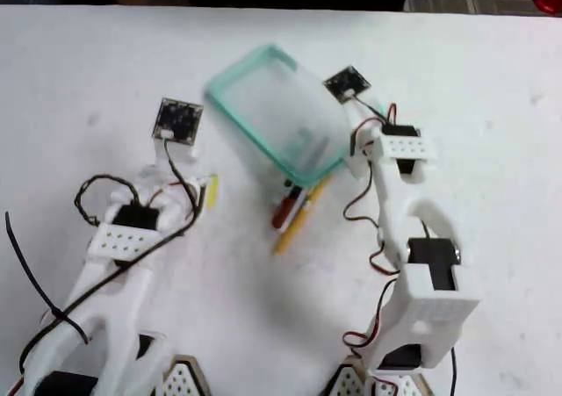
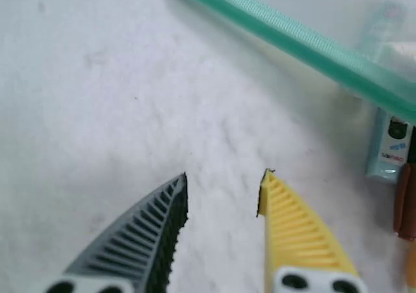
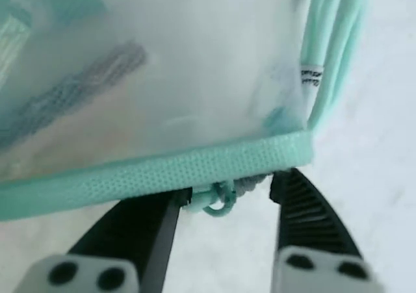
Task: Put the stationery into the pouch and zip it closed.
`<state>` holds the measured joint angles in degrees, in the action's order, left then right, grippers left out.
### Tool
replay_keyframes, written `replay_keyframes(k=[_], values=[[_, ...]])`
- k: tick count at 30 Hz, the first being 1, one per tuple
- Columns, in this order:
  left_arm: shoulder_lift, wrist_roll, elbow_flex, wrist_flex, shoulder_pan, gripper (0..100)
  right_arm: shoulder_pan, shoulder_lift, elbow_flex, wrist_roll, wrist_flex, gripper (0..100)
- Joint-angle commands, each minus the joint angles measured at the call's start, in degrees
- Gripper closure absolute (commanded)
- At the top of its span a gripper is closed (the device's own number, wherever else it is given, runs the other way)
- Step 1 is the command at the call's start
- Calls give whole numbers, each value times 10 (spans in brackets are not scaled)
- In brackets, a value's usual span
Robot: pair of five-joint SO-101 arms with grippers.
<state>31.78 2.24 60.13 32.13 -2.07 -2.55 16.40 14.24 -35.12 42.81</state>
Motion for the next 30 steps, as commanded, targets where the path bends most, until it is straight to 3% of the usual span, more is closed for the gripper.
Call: replay_keyframes(k=[1, 4, 13, 21, 30], values=[[1, 7, -10, -14, 0, 797, -7, 4, -20, 7, -22, 991], [1, 7, -10, -14, 0, 797, -7, 0, -20, 7, -21, 954], [5, 7, -8, -13, 0, 797, -15, -152, -20, 8, 14, 982], [6, 7, -21, 13, 7, 797, -100, -298, -23, 8, 29, 982], [6, -19, -59, 44, 97, 797, -153, -407, -169, 8, 155, 982]])
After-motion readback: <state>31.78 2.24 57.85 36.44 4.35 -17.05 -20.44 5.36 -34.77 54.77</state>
